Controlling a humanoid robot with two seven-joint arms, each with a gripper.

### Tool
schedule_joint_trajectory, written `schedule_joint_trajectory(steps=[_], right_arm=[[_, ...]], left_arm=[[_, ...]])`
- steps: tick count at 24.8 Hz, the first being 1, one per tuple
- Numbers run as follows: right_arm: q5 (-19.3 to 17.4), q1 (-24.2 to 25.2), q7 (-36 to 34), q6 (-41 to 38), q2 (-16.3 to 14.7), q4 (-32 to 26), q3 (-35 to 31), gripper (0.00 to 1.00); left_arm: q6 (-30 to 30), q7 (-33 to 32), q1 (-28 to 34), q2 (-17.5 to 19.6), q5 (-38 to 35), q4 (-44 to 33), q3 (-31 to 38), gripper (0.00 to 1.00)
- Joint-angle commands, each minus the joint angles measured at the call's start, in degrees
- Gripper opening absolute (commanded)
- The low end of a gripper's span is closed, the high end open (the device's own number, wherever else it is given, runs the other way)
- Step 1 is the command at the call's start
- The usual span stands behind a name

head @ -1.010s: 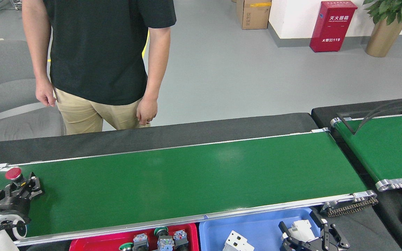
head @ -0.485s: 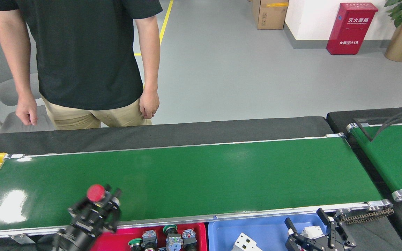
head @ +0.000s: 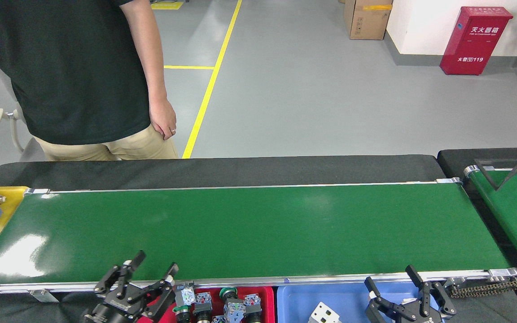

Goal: Pick switch part from conveyor to tray

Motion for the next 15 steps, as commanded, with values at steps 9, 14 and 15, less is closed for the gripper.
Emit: schedule_joint_trajectory(steps=[9, 14, 15], right_arm=[[-0.33, 0.18, -0.42, -0.15, 0.23, -0.92, -3.47, 0.99], [-0.24, 0.27, -0.42, -0.15, 0.05, -0.92, -4.52, 0.99], [-0.32, 0.27, -0.42, -0.15, -0.04, -0.92, -4.61, 0.99]], left_arm=[[12.88, 0.44, 3.49, 3.98, -0.49, 1.51, 8.11, 1.00], [11.56, 4.75, 6.83, 6.09, -4.97, 1.60, 7.41, 1.00], [10.42, 4.75, 7.00, 6.17, -5.06, 1.60, 7.41, 1.00]])
